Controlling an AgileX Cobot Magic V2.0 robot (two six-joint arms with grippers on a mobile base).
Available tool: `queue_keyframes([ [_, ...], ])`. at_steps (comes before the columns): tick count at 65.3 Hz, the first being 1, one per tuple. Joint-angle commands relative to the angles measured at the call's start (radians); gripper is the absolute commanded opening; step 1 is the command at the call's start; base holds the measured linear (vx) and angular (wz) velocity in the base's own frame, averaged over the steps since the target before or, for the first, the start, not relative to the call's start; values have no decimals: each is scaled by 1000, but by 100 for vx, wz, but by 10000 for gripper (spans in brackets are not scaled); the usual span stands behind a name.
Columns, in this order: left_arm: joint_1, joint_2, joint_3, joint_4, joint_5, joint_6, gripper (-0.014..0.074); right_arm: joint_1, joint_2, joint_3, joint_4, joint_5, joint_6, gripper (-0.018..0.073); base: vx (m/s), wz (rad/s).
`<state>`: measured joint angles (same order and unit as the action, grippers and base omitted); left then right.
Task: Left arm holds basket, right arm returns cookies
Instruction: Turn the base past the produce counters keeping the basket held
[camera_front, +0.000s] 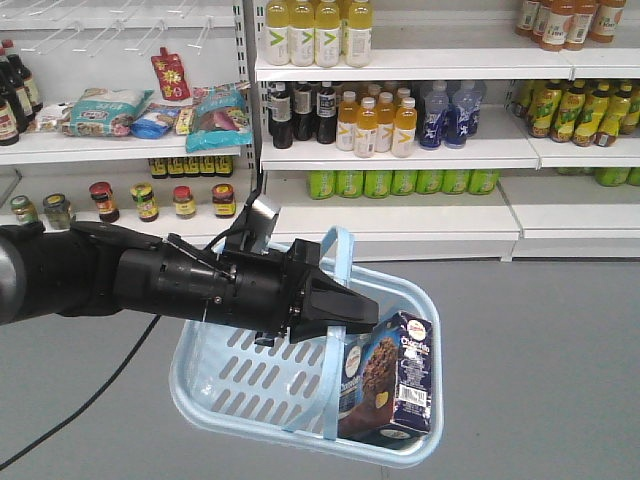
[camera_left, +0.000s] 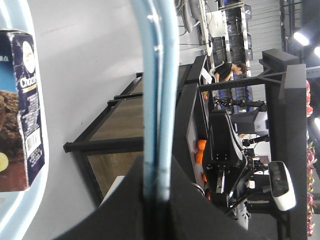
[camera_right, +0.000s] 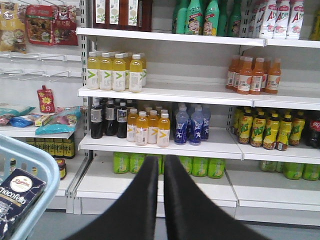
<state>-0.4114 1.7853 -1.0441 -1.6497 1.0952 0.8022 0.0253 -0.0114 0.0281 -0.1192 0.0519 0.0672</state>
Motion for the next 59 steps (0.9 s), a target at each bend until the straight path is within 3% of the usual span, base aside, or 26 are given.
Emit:
queue_keyframes([
  [1, -6, -57, -27, -130, 70, 15, -6, -3, -12, 18, -4, -75, -7, -3, 42, -10],
  [38, -6, -57, -27, -130, 70, 15, -6, -3, -12, 18, -4, -75, -7, -3, 39, -6],
  [59, -6, -57, -27, -130, 70, 15, -6, -3, -12, 18, -4, -75, -7, -3, 29, -65],
])
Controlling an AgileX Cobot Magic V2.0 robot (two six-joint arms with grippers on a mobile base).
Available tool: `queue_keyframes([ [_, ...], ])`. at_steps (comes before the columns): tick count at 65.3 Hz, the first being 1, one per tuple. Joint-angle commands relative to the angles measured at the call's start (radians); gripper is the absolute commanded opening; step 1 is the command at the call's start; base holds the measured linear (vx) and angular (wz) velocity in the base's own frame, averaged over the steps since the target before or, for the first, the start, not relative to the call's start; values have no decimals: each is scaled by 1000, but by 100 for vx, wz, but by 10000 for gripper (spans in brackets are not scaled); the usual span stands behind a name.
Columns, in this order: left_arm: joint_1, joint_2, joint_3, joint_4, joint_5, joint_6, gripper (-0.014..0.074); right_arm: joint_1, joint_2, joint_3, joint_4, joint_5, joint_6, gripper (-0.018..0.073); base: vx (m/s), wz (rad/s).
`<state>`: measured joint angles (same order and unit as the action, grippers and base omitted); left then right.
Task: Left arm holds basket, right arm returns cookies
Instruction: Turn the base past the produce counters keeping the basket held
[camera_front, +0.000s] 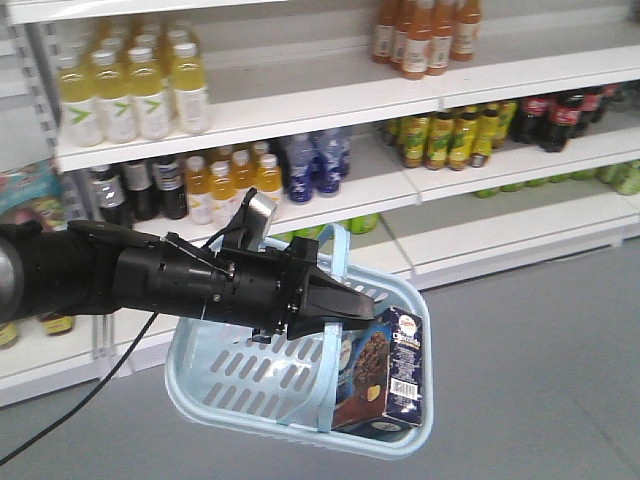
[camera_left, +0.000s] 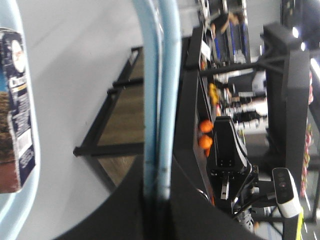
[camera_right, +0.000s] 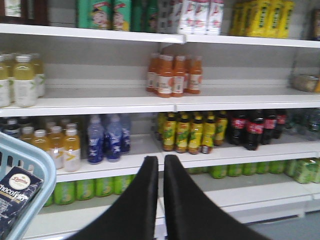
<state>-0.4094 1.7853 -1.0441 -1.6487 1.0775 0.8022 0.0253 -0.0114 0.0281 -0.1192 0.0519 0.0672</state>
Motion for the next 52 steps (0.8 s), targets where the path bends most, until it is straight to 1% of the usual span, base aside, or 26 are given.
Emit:
queue_keyframes([
  [1, -8, -57, -27, -131, 88, 15, -6, -3, -12, 18, -4, -75, -7, -3, 24, -90],
  [28, -8, -57, -27, -131, 88, 15, -6, -3, -12, 18, -4, -75, -7, -3, 22, -86],
  [52, -8, -57, -27, -131, 88, 15, -6, -3, -12, 18, -4, -75, -7, -3, 19, -71],
])
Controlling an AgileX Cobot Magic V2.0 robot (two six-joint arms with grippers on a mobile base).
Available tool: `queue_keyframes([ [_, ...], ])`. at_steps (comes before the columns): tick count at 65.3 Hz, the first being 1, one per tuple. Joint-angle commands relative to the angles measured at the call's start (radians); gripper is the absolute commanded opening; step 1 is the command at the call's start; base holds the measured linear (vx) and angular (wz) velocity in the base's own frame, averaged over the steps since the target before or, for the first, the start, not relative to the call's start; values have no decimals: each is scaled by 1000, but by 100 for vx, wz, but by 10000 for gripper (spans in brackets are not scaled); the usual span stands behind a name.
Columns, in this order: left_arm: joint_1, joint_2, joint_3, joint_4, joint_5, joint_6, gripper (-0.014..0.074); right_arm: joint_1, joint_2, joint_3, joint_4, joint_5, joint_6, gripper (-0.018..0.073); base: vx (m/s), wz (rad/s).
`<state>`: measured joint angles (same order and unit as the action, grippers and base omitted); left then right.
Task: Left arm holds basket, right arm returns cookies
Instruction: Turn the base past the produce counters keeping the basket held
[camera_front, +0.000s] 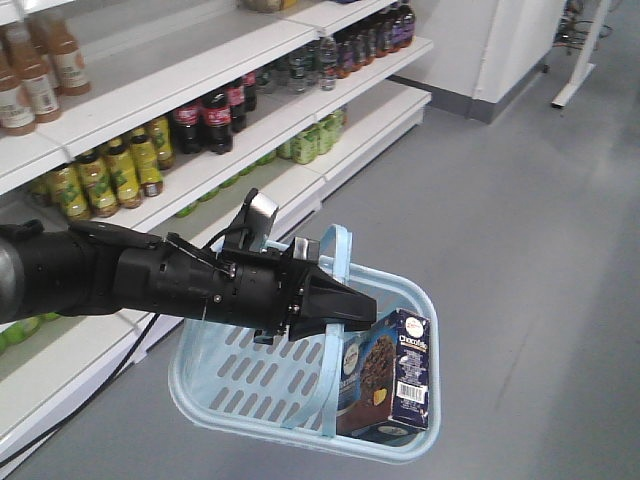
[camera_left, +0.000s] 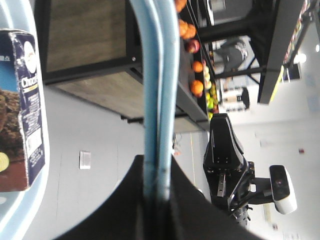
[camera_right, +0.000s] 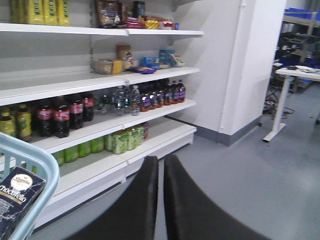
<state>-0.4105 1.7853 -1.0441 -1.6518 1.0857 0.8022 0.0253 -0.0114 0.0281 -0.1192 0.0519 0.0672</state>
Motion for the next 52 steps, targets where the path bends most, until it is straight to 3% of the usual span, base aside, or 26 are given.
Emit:
queue_keyframes([
  [1, -7, -57, -27, -128, 80, 15, -6, -3, -12, 18, -4, -75, -7, -3, 17, -64],
  [52, -7, -57, -27, -128, 80, 15, -6, -3, -12, 18, -4, -75, -7, -3, 14, -64],
])
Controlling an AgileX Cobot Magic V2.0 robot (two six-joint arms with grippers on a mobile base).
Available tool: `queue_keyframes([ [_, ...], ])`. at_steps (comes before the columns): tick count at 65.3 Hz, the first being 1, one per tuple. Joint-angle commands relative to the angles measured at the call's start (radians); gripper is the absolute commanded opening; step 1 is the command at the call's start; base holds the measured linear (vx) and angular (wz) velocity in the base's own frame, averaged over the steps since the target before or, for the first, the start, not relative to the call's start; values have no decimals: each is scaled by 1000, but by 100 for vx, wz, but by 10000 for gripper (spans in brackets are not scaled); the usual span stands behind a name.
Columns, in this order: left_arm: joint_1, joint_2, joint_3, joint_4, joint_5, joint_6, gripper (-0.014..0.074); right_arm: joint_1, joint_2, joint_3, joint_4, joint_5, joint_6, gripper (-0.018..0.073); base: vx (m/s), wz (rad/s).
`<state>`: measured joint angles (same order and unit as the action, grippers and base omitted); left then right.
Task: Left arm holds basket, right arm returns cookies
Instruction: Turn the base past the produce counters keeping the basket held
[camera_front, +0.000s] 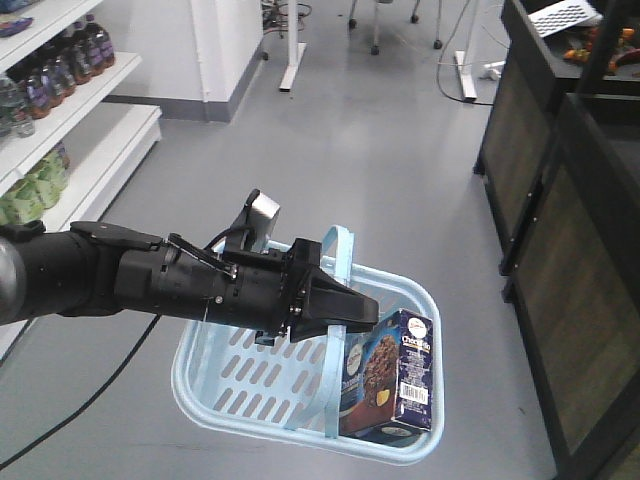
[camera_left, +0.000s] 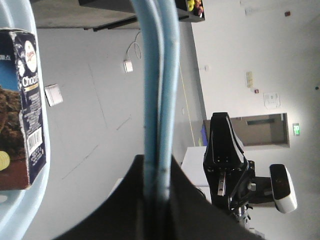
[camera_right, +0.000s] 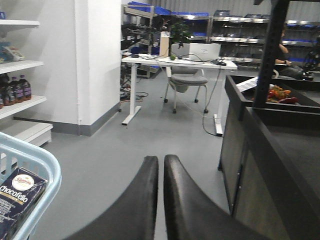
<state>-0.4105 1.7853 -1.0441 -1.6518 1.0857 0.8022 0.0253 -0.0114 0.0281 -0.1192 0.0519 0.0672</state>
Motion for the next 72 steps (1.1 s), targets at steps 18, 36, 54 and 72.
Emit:
queue_keyframes([
  [18, -7, -57, -27, -128, 80, 15, -6, -3, -12, 18, -4, -75, -7, -3, 12, -41],
  [36, -7, -57, -27, -128, 80, 15, -6, -3, -12, 18, -4, -75, -7, -3, 17, -20],
  [54, -7, -57, -27, -128, 80, 15, -6, -3, -12, 18, -4, -75, -7, -3, 24, -5],
  [72, -7, -57, -27, -128, 80, 15, -6, -3, -12, 18, -4, -75, -7, -3, 27, 1],
])
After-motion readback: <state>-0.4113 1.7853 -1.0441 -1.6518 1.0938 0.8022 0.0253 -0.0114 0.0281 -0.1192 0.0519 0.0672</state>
